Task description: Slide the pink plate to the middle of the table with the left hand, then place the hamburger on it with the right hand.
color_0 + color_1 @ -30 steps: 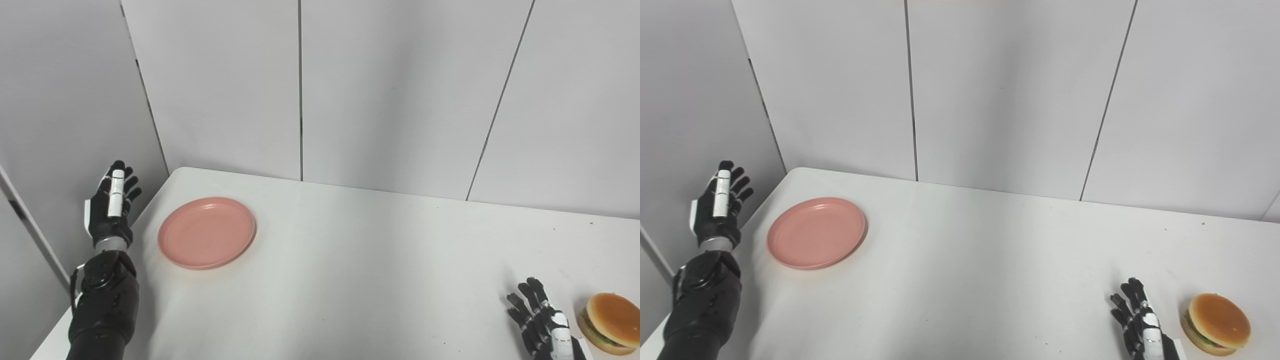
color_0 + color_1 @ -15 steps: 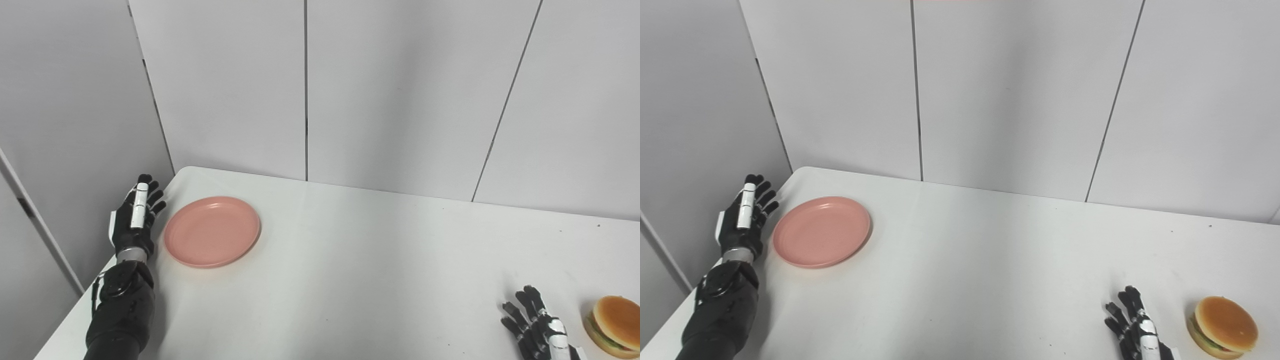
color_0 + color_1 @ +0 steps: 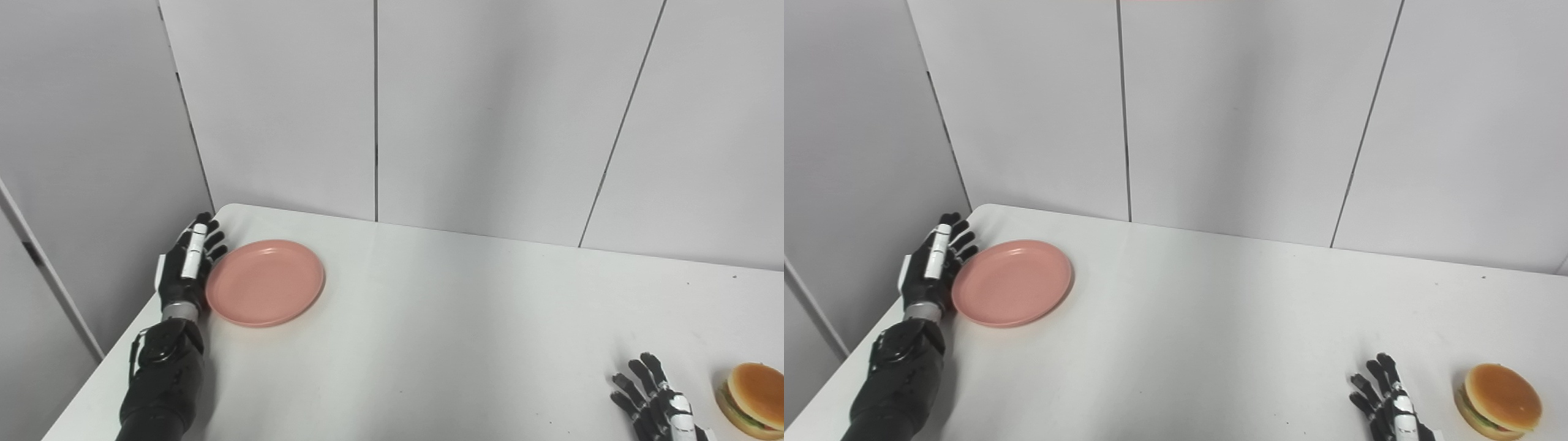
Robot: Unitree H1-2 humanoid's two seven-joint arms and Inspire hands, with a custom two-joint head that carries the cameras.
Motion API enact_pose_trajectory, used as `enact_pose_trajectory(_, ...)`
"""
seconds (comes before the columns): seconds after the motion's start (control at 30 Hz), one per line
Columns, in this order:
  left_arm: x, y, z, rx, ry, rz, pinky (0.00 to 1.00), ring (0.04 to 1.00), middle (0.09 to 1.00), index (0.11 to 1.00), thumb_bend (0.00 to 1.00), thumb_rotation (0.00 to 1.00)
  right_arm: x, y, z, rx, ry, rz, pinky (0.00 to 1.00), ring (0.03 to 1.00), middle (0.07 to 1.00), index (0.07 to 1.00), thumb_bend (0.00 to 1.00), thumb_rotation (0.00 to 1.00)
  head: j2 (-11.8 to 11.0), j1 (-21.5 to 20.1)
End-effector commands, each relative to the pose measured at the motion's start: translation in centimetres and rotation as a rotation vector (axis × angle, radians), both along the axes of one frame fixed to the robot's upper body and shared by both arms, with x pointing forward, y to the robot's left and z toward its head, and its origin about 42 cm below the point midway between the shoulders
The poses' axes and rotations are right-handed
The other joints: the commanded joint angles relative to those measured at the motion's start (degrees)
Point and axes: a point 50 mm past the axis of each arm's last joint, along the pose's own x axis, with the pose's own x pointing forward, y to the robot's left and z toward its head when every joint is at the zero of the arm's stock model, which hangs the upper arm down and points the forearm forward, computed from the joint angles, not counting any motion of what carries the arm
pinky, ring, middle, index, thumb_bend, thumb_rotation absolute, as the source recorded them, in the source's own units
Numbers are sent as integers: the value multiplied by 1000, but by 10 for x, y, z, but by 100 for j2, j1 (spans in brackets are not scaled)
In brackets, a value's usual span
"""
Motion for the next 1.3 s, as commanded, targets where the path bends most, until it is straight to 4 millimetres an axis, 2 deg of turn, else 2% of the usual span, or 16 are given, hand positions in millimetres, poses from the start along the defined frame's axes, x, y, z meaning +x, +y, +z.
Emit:
enact_pose_trajectory(0.0,0,-2,-2,8,46,-28,802,846,848,783,724,703,-7,4,-9,8,54,9,895,897,957,968,743,1000,6,-1)
enact_pose_trajectory(0.33,3,-18,13,69,69,-86,850,863,861,799,702,722,-6,6,-9,10,59,12,887,890,958,968,740,998,4,2)
enact_pose_trajectory(0.7,5,-51,25,62,66,-155,761,841,844,776,698,744,-6,9,-9,14,60,11,868,877,955,968,744,986,14,-49)
enact_pose_trajectory(1.0,11,-92,31,16,37,-220,761,842,846,773,712,752,-6,12,-10,19,61,6,874,881,956,969,760,966,15,-113)
enact_pose_trajectory(1.03,12,-97,32,15,35,-227,734,842,848,768,718,761,-6,13,-10,18,61,6,867,877,954,966,765,959,16,-126)
enact_pose_trajectory(1.17,12,-115,31,3,35,-255,707,843,852,748,722,757,-8,15,-10,20,56,5,856,869,949,963,768,959,54,-360)
enact_pose_trajectory(1.27,13,-125,30,10,43,-274,700,833,843,757,735,762,-8,18,-10,32,40,-10,850,860,937,948,766,920,59,-476)
